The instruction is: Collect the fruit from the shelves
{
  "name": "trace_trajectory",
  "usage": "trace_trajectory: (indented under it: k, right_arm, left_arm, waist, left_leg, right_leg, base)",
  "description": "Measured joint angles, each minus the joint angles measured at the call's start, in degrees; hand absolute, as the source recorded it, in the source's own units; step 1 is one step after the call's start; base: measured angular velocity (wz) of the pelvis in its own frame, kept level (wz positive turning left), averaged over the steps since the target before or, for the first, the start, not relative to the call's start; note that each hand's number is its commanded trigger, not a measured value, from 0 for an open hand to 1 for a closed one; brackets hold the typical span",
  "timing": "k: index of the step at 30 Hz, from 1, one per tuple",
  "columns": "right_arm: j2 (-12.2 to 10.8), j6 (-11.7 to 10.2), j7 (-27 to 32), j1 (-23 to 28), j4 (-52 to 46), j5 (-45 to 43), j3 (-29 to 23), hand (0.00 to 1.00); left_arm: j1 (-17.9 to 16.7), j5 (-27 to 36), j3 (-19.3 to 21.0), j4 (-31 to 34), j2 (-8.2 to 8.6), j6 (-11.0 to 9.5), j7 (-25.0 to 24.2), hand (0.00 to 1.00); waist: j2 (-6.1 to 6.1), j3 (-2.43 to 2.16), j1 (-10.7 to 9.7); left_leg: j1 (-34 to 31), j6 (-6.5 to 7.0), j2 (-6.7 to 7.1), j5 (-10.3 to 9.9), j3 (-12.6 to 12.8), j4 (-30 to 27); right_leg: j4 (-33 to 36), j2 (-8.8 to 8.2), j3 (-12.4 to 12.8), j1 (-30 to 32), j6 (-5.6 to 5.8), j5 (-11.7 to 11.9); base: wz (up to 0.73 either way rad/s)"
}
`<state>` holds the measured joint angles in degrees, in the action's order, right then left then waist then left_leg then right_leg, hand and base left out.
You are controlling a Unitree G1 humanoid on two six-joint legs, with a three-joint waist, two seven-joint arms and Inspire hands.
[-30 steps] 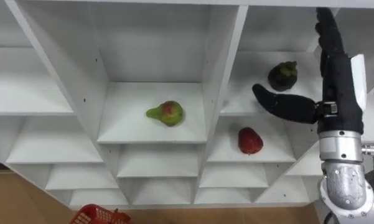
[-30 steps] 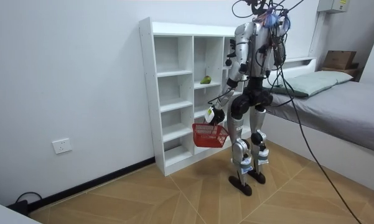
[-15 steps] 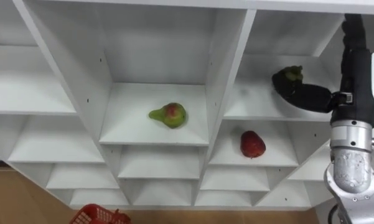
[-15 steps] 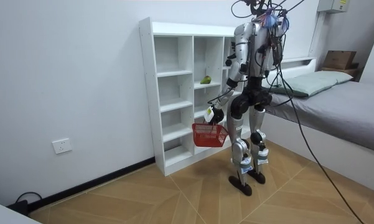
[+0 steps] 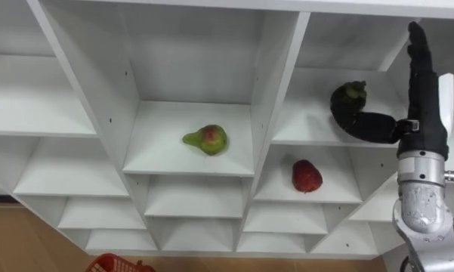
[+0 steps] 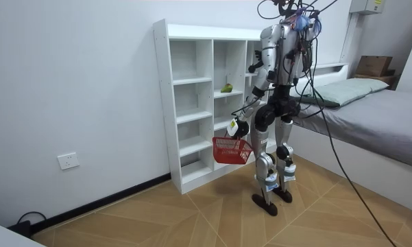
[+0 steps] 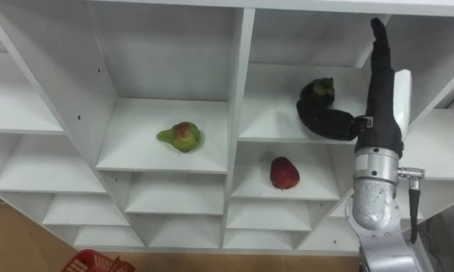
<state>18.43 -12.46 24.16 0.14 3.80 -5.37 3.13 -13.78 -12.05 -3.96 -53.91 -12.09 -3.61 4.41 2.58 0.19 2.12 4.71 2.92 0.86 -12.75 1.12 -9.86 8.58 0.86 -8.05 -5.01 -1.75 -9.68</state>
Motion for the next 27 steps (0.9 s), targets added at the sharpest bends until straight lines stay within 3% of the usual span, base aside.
trace_trajectory:
  k: [7,13,27]
  right_arm:
    - [0.0,0.67,-1.22,-0.09,0.45,-3.38,0.02,0.0]
    - [0.09,2.03,-2.55,-4.26,5.54,-3.92,0.16,0.0]
    - [0.26,3.95,-5.35,-8.16,10.08,-3.54,-0.11,0.0]
  left_arm:
    - [0.01,-0.04,0.17,0.07,0.1,1.17,-0.04,1.0]
    - [0.49,-0.22,0.52,1.08,0.07,1.29,-1.07,1.0]
    - [1.57,-2.44,1.2,2.43,0.11,2.55,-2.08,1.0]
  waist:
    - [0.16,0.11,0.07]
    - [0.46,0.29,0.26]
    - [0.75,0.17,1.08]
  left_leg:
    - [-0.15,-0.17,-0.01,0.14,-0.71,0.01]
    - [-0.31,-0.16,0.07,0.17,-0.97,0.15]
    - [-0.22,-0.02,0.29,0.28,-2.86,0.22]
  right_leg:
    - [0.06,-0.03,-0.92,-0.09,-0.01,0.0]
    - [0.1,-0.14,-1.58,0.09,0.0,0.0]
    - [0.02,-0.41,-3.31,-0.3,0.01,-0.01]
  base:
    - [0.05]
    - [0.01]
    - [0.07]
